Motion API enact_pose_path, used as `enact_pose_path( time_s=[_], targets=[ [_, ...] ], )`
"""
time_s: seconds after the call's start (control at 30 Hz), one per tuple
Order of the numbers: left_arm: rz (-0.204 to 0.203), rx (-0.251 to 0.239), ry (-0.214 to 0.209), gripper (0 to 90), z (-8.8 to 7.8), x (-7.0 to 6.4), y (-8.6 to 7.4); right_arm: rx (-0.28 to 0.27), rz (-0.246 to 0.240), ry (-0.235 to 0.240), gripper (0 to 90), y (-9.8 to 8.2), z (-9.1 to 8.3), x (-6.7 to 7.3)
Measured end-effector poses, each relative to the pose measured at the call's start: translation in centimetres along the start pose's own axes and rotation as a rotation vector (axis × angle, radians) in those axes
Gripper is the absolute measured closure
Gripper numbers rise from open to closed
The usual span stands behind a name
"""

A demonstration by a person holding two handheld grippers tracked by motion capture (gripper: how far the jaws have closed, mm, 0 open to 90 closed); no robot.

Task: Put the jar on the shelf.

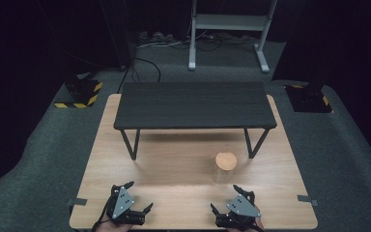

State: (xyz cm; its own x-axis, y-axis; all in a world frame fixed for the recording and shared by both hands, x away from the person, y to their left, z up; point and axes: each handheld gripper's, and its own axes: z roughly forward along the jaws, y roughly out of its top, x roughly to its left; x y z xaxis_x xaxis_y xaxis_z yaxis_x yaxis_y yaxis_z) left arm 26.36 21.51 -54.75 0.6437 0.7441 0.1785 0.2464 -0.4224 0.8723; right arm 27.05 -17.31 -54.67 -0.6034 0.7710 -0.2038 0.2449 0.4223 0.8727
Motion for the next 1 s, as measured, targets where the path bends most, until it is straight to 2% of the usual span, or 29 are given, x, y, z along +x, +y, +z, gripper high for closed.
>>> enact_pose_path(
  time_s=[0.13, 0.47, 0.83, 1.0],
  targets=[
    [0.003, 0.000, 0.004, 1.0, 0.0, -0.1, 0.0, -0.002, -0.003, 0.001, 0.0, 0.0, 0.0, 0.1],
    [0.015, 0.008, 0.008, 1.0, 0.0, -0.2, 0.0, -0.008, 0.029, 0.005, 0.0, 0.0, 0.0, -0.3],
    [0.015, 0.007, 0.002, 1.0, 0.0, -0.2, 0.0, -0.023, 0.071, -0.010, 0.0, -0.1, -0.3, -0.9],
    [0.020, 0.008, -0.001, 1.0, 0.0, -0.2, 0.0, -0.043, 0.088, -0.036, 0.0, -0.1, -0.7, -1.6]
  ],
)
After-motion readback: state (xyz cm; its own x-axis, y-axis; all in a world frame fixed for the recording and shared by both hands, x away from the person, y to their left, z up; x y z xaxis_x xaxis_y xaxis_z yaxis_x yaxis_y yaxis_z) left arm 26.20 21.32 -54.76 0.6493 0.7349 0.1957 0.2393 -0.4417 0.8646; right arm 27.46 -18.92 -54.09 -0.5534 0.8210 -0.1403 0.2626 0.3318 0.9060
